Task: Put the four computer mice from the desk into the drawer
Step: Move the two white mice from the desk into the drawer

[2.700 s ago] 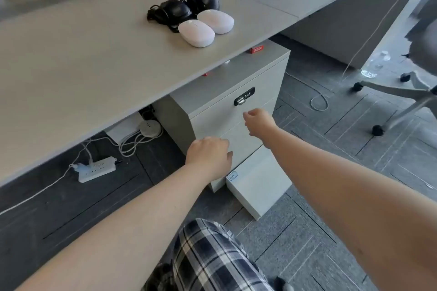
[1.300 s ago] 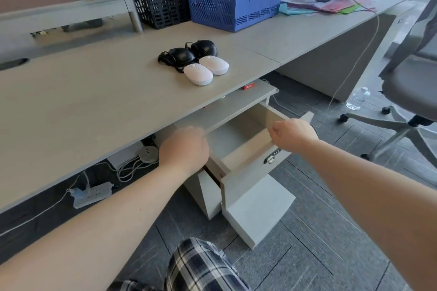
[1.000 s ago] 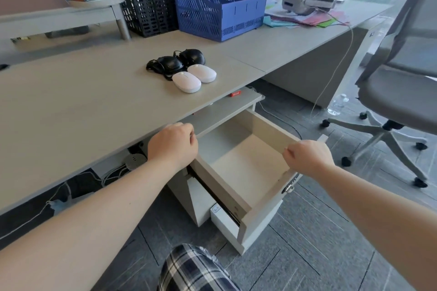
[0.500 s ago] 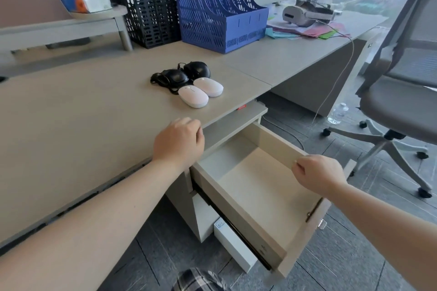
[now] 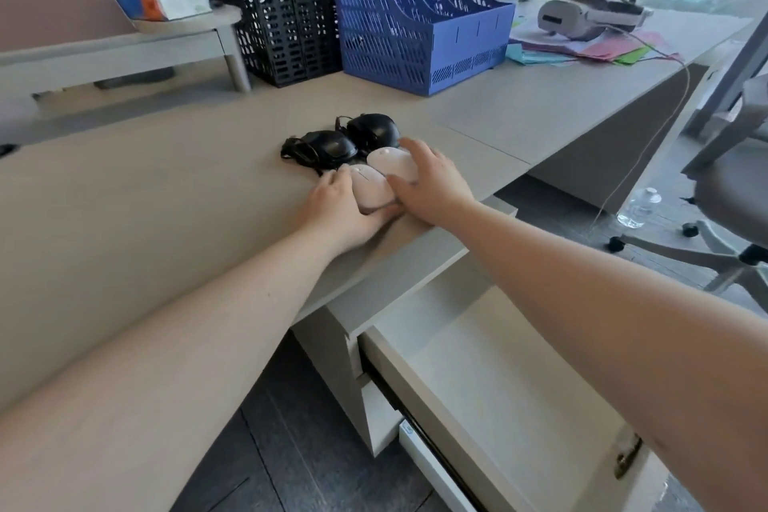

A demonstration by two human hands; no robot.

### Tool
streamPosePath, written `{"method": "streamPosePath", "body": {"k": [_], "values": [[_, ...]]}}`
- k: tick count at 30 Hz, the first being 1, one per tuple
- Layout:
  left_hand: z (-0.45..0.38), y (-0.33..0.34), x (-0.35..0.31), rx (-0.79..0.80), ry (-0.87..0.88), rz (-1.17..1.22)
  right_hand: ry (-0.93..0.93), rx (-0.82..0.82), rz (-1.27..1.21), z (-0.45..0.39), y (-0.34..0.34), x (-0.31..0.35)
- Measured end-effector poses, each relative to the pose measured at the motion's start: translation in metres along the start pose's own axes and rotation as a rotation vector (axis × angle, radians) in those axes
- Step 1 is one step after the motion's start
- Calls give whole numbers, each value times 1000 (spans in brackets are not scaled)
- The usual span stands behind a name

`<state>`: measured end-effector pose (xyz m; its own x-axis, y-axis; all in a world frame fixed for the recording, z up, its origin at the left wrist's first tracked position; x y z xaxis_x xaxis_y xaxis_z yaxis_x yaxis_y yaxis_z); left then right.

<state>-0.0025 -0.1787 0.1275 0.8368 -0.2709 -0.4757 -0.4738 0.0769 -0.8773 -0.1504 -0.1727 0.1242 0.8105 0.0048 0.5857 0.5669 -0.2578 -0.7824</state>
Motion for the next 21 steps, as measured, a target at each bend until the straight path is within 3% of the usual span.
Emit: {"method": "streamPosePath", "body": {"k": [5,15,18,21], "values": [[-17,2,-5,14,-59,130,49,86,11,-19,2,-6],[43,11,-31,-105,-51,51,86,-72,-7,57,-33,-37],[73,27,-50,-130,13,58,150,-157,-37,94,-46,-62],[104,53,-66,-127,65,50,243,-126,-38,126,-46,-92]]}}
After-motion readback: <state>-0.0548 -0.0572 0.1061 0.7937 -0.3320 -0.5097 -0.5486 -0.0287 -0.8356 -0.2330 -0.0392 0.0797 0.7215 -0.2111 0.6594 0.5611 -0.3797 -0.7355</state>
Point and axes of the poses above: each hand's wrist, its own z-axis away from the middle knuckle, its own y-axis out of the palm, x = y × z, the point moved 1 cm from there along -z, towards the middle knuckle, and after that the axes turned 3 degrees about x, right-handed, at the moved point
